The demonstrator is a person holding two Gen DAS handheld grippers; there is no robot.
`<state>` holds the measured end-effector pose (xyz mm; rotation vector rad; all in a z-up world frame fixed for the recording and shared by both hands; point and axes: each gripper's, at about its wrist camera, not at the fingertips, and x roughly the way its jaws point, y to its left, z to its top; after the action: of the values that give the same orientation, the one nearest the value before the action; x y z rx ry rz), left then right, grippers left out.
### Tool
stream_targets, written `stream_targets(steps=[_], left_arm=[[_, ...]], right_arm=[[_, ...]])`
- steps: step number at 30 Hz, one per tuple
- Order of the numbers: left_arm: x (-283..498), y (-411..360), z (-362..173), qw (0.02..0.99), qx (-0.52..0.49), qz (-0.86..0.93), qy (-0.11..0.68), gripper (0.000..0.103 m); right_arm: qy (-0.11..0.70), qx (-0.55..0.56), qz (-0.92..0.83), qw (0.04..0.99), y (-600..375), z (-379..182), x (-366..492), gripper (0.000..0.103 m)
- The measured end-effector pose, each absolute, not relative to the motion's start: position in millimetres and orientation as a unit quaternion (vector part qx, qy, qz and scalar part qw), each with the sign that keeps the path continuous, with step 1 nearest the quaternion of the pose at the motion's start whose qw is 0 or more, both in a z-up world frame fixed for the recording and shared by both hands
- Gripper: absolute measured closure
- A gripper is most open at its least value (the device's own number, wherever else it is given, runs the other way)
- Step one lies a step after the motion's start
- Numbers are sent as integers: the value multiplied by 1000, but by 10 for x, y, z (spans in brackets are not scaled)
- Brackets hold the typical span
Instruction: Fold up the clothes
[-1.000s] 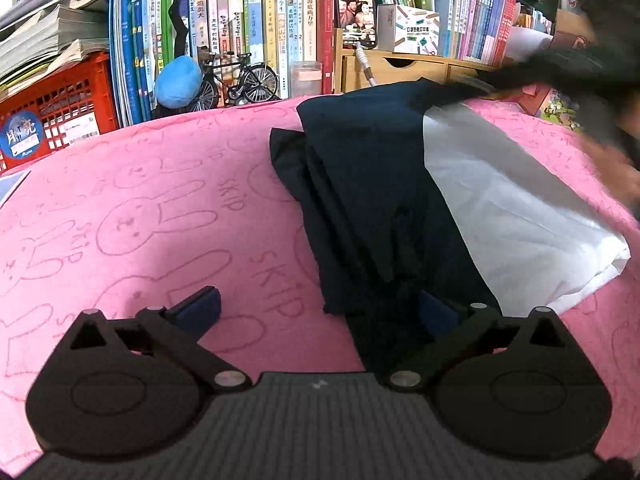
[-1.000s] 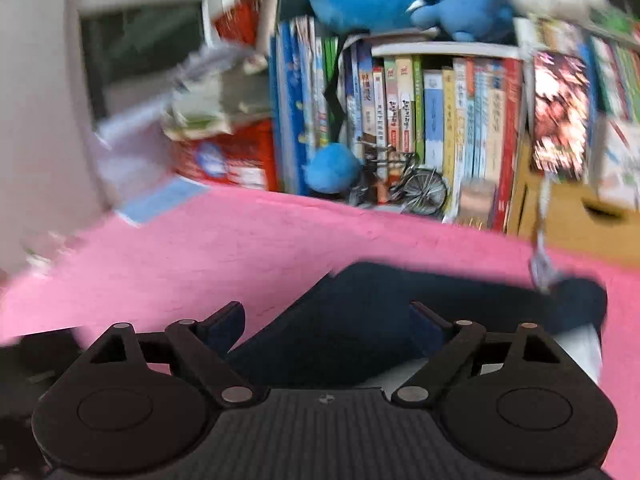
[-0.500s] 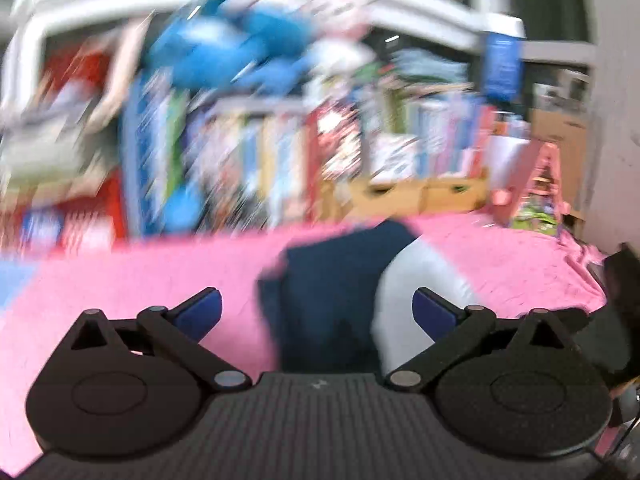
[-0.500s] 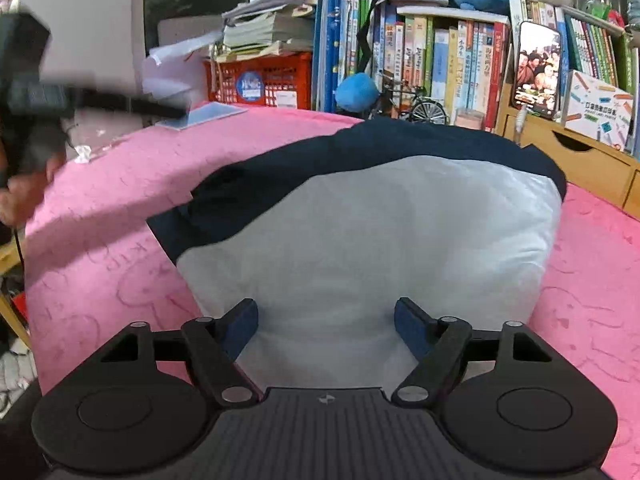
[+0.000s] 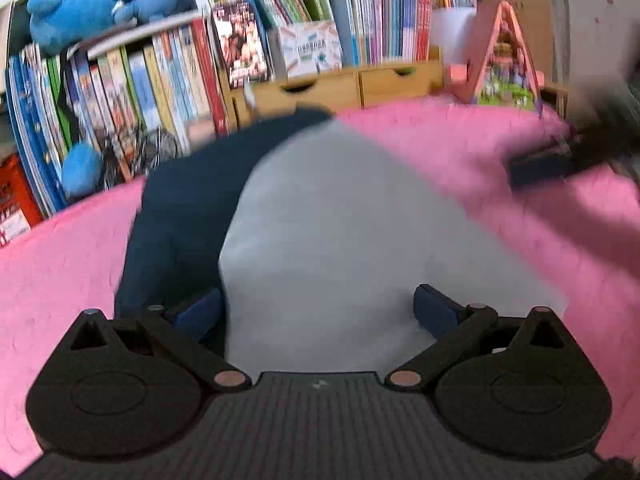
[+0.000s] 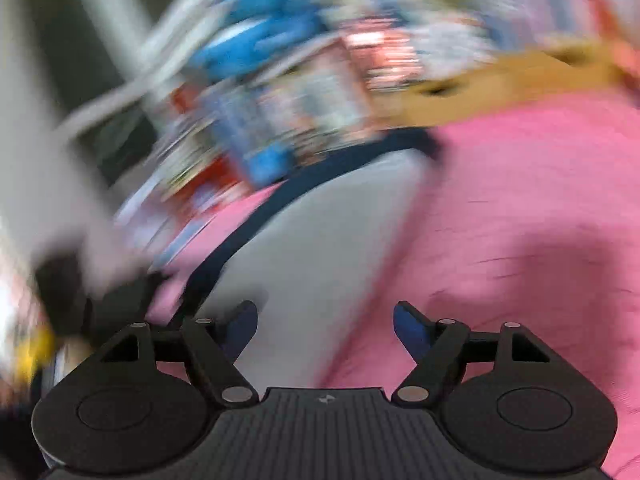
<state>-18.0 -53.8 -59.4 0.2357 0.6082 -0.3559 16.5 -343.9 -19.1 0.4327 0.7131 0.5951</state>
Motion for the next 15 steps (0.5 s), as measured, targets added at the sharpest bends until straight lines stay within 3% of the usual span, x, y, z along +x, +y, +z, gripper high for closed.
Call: stream_targets(steps=[3, 5, 6, 7, 11, 12, 13, 15], left_arm=[[-155, -417, -614, 928, 88, -174, 317, 0], [-148, -419, -623, 927, 90, -174, 321, 0], [-153, -422, -627, 926, 92, -174, 321, 0], [-153, -422, -629, 926, 92, -174, 322, 0], [-153, -422, -640, 926, 92, -174, 323, 0], [-149, -426, -637, 925, 92, -175, 324, 0], [-145, -430, -634, 925, 91, -175, 324, 0], [-147, -428, -634, 925, 91, -175, 324, 0]], right_arm=[[361, 229, 247, 870, -3334, -209, 696, 28], [384, 231, 230, 864, -3137, -242, 1102, 42], [396, 243, 224, 857, -3057, -280, 1308, 62], [407, 256, 219, 849, -2985, -322, 1510, 68], [410, 268, 189, 851, -2878, -412, 2147, 69], [406, 273, 179, 854, -2901, -436, 2275, 73], [398, 269, 154, 864, -2926, -446, 2396, 90], [393, 264, 90, 876, -3036, -497, 2630, 91]])
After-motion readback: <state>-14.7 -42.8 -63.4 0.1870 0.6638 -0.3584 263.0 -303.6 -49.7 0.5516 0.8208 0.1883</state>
